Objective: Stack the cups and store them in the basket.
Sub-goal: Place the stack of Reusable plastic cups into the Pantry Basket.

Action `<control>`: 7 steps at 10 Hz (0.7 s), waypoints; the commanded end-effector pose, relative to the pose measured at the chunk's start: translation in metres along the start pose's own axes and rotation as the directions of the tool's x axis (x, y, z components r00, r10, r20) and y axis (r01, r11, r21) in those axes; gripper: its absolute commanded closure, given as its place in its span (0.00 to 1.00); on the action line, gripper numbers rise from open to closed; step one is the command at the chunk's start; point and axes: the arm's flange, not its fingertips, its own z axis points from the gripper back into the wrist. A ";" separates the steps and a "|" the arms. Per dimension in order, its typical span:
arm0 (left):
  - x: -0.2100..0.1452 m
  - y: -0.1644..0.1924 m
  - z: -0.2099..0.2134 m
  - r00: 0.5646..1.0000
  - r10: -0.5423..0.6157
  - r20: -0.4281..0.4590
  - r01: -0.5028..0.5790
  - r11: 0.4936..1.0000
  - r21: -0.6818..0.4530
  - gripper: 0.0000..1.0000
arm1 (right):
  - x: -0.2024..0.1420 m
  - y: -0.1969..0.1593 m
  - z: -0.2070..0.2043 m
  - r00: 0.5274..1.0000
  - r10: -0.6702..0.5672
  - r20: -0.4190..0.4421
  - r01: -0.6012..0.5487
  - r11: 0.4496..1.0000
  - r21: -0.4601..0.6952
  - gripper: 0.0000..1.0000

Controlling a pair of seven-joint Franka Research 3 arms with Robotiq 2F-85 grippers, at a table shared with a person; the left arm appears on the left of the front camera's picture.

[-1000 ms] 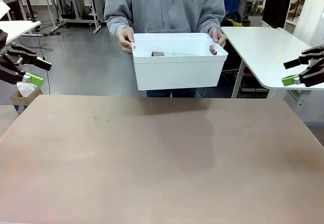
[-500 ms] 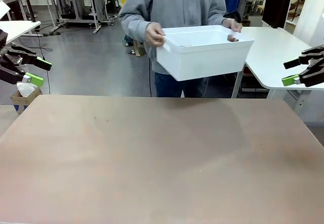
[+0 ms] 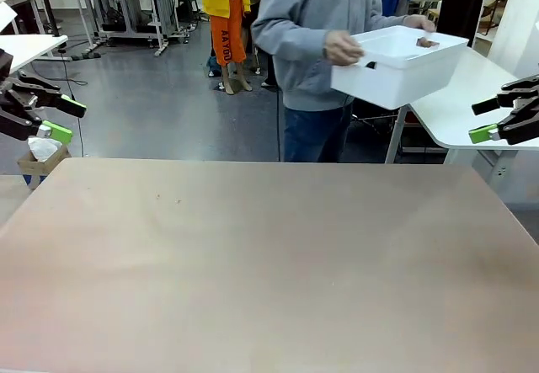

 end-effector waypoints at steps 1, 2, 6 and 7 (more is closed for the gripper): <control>0.001 0.000 0.001 1.000 -0.006 0.004 0.006 1.000 -0.006 0.06 | 0.002 -0.001 0.001 1.000 -0.010 0.020 0.010 1.000 0.001 0.00; 0.001 0.000 0.001 1.000 -0.006 0.004 0.006 1.000 -0.006 0.06 | 0.002 -0.001 0.001 1.000 -0.010 0.020 0.010 1.000 0.001 0.00; 0.001 0.000 0.001 1.000 -0.006 0.004 0.006 1.000 -0.006 0.06 | 0.002 -0.001 0.001 1.000 -0.010 0.020 0.010 1.000 0.001 0.00; 0.001 0.000 0.001 1.000 -0.006 0.004 0.006 1.000 -0.006 0.06 | 0.002 -0.001 0.001 1.000 -0.010 0.020 0.010 1.000 0.001 0.00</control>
